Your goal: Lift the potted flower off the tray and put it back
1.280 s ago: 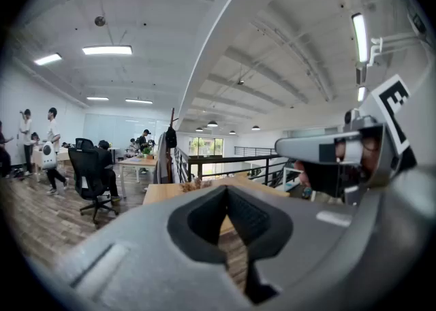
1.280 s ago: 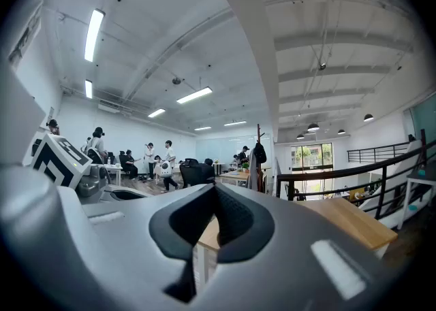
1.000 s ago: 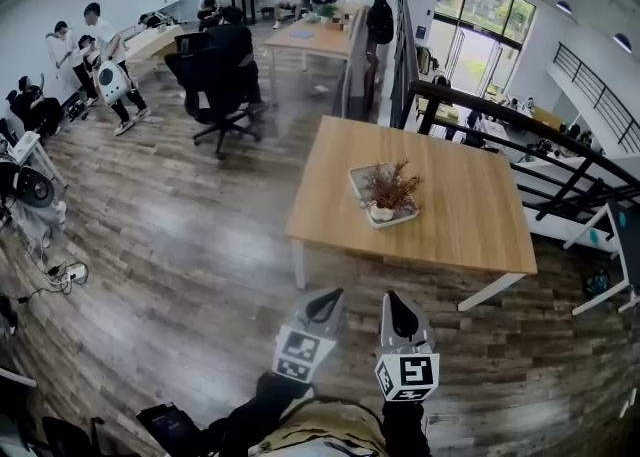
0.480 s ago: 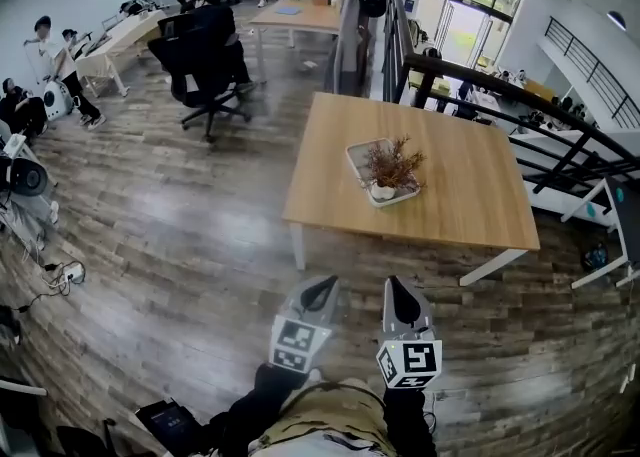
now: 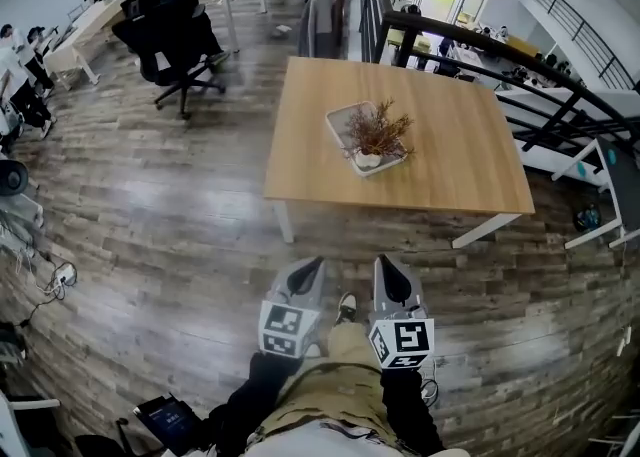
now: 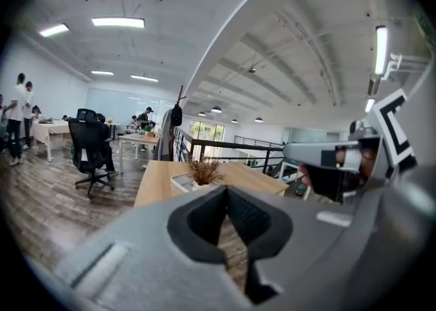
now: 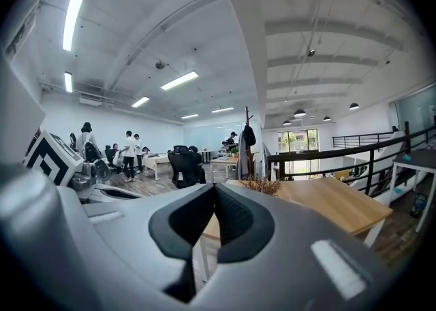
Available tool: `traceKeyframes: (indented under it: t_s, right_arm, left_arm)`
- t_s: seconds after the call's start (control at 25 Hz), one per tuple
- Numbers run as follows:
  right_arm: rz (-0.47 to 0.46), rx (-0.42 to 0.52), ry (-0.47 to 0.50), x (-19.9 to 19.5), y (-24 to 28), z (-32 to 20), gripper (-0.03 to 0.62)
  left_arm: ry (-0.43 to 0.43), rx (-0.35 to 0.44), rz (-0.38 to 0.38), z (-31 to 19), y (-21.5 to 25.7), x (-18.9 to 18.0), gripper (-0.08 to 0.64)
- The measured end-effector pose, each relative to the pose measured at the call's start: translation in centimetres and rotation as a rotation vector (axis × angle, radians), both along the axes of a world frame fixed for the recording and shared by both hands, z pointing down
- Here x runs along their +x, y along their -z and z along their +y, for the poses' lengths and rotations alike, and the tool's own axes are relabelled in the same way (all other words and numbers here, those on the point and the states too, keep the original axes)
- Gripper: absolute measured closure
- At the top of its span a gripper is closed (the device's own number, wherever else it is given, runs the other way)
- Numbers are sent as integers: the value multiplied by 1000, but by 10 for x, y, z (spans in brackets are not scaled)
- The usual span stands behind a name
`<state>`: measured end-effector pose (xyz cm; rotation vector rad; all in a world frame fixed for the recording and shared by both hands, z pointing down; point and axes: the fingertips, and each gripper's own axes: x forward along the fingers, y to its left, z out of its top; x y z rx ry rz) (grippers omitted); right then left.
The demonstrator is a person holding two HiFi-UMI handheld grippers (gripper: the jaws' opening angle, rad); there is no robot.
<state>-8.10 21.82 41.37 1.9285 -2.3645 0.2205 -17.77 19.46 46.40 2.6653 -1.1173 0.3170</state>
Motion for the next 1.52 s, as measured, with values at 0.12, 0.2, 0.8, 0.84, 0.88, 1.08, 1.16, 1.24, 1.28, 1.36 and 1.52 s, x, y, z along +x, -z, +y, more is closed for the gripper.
traceKeyframes:
  t_s: [0.12,0.2,0.8,0.84,0.88,1.08,1.16,1.24,1.28,1.36,1.52]
  right_arm:
    - [-15,-21,2,10,-13,-31,586]
    - [-30,-33,8,21,-23,-57,586]
    - [7,-66,148,112,-35,-271,588]
    - [7,-74,148,114,-38,-279,588]
    - [6,-87,146,116,-44,-287,588]
    - [3,-177,117,121,-89,-314,586]
    - [8,-210,93,123,-105,-321,586]
    - [14,-245,72,124,-122,-328,586]
    - [14,-264,64,122,-131,-330,586]
    - [15,-302,48,122,-148,-331,586]
    - [16,-362,28,120,-178,-342,586]
  left_arm:
    - [5,-23,-11,-25,-11,9,558]
    - [22,-22,-19,-48,-18,15,558]
    - [135,-47,-98,-259,-21,98,558]
    - [135,-55,-100,-266,-23,100,558]
    - [136,-68,-104,-272,-27,102,558]
    - [110,-128,-135,-298,-58,100,558]
    - [94,-140,-142,-306,-65,99,558]
    - [81,-155,-155,-316,-75,97,558]
    - [74,-166,-161,-319,-81,95,558]
    - [51,-180,-169,-323,-91,95,558]
    - [36,-233,-197,-329,-113,85,558]
